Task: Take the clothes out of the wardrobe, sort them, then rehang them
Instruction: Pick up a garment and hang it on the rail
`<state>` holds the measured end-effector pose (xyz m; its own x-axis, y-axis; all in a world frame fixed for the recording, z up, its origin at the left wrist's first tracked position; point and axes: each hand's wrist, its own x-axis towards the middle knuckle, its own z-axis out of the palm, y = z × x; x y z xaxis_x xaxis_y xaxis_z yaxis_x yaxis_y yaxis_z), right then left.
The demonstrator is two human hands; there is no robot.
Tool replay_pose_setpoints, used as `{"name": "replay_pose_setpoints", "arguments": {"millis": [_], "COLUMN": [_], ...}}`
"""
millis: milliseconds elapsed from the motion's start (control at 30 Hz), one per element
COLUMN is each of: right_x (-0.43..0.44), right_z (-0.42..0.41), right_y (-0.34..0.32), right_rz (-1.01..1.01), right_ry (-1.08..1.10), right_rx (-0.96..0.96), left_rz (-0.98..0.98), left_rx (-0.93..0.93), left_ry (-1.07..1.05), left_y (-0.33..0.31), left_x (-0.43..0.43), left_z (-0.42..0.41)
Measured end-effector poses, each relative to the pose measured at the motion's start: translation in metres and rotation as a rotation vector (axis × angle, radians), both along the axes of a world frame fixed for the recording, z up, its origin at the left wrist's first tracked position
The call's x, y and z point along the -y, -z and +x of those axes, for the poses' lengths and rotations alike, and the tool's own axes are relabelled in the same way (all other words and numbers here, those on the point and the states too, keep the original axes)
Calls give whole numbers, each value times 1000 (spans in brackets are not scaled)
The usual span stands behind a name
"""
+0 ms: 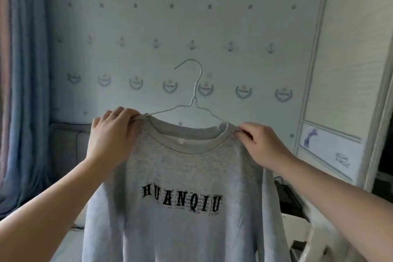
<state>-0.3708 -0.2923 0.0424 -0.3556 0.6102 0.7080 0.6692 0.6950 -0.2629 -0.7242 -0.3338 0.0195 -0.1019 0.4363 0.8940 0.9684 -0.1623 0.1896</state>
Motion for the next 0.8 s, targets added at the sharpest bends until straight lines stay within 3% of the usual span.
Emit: {"name": "replay_pose_setpoints", "arguments": {"millis": [367, 800], "right_x": [-16, 8], "right_z": [213, 342], "right_y": [-33, -76], "right_rz": [88, 170], "right_ry": [543, 1147], "right_rx": [61, 259], "left_rz": [51, 35], "left_rx": [-141, -251], "left_ry": [407, 932], "left_y": [-29, -71], "left_x": [-181, -335], "left_z": [223, 484]}}
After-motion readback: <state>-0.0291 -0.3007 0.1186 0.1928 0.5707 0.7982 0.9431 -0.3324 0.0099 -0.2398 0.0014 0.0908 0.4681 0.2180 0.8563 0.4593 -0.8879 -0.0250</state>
